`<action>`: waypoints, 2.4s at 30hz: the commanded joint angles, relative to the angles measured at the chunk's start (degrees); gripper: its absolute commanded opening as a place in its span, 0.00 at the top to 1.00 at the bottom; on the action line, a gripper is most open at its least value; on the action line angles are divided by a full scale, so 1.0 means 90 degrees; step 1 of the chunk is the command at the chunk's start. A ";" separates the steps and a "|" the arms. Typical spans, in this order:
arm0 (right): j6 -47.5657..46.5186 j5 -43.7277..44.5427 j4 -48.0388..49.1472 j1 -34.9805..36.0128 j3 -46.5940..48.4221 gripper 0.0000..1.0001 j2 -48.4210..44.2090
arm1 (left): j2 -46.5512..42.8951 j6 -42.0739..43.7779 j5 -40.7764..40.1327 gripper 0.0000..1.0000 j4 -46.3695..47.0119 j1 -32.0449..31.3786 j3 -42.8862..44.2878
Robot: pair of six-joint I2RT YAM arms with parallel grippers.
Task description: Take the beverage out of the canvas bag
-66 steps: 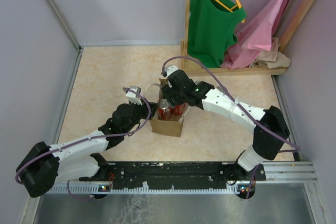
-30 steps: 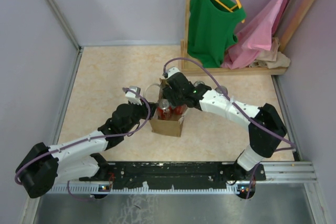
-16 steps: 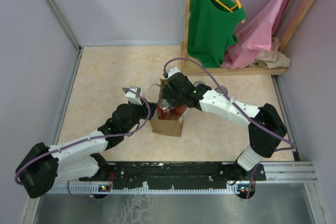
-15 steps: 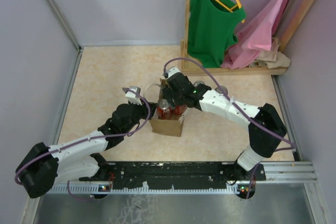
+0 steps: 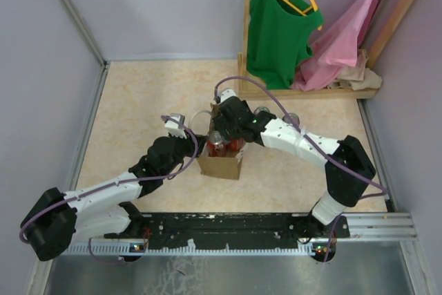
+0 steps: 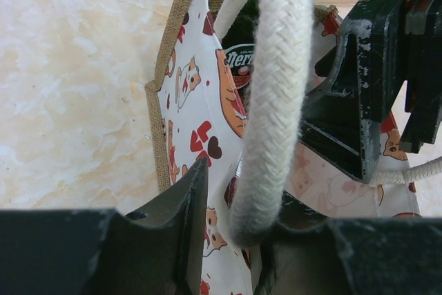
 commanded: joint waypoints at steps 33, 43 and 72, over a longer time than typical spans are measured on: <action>0.0151 0.0262 0.0299 -0.0013 -0.0070 0.77 0.0917 | -0.0007 0.0123 -0.0071 0.67 -0.0198 -0.0045 -0.0122; -0.0019 0.0613 0.0078 -0.0008 0.0614 1.00 -0.0069 | 0.0018 0.0112 0.0002 0.67 -0.0188 -0.0045 -0.0101; 0.1610 0.3631 -0.1969 -0.0388 0.0153 1.00 -0.3025 | 0.0231 0.0203 0.0137 0.67 -0.0149 -0.0045 0.0031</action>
